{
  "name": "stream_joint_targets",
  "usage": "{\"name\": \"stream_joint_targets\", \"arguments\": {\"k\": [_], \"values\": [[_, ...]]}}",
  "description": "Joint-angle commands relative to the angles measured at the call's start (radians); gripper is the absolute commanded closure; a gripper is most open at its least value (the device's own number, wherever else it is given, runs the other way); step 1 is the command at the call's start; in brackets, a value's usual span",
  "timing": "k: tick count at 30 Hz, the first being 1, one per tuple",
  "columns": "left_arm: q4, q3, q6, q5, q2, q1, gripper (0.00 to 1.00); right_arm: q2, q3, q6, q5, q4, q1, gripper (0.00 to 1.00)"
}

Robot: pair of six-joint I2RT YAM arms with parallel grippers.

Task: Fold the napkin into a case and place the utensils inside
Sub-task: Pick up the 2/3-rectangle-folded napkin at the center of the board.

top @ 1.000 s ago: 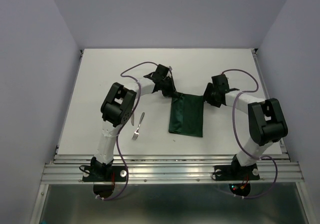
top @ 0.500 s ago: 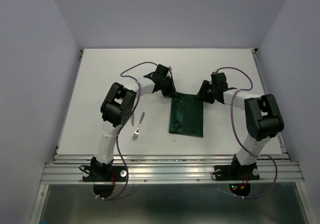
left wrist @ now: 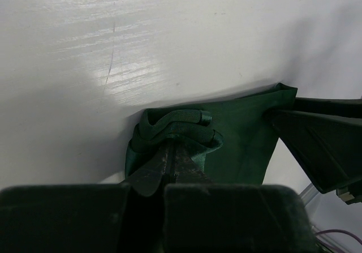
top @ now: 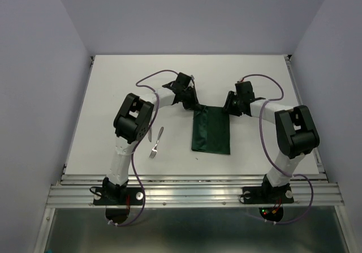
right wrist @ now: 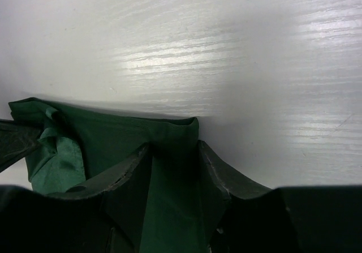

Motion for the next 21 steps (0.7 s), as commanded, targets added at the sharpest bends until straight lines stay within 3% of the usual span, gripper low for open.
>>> {"name": "stream_joint_targets", "arguments": {"k": [1,8,17,21], "values": [[-0.104,-0.014,0.028,-0.053,-0.023,0.006,1.0,0.074,-0.01,-0.032,0.129,-0.144,0.028,0.58],[-0.096,-0.028,0.026,-0.056,-0.026,0.005,1.0,0.098,0.019,-0.03,0.232,-0.184,0.108,0.63],[-0.087,-0.058,0.025,-0.058,-0.038,0.005,1.0,0.074,0.021,-0.01,0.27,-0.184,0.117,0.98],[-0.087,-0.062,0.021,-0.061,-0.047,0.006,1.0,-0.003,0.015,0.003,0.306,-0.19,0.138,0.99]]}}
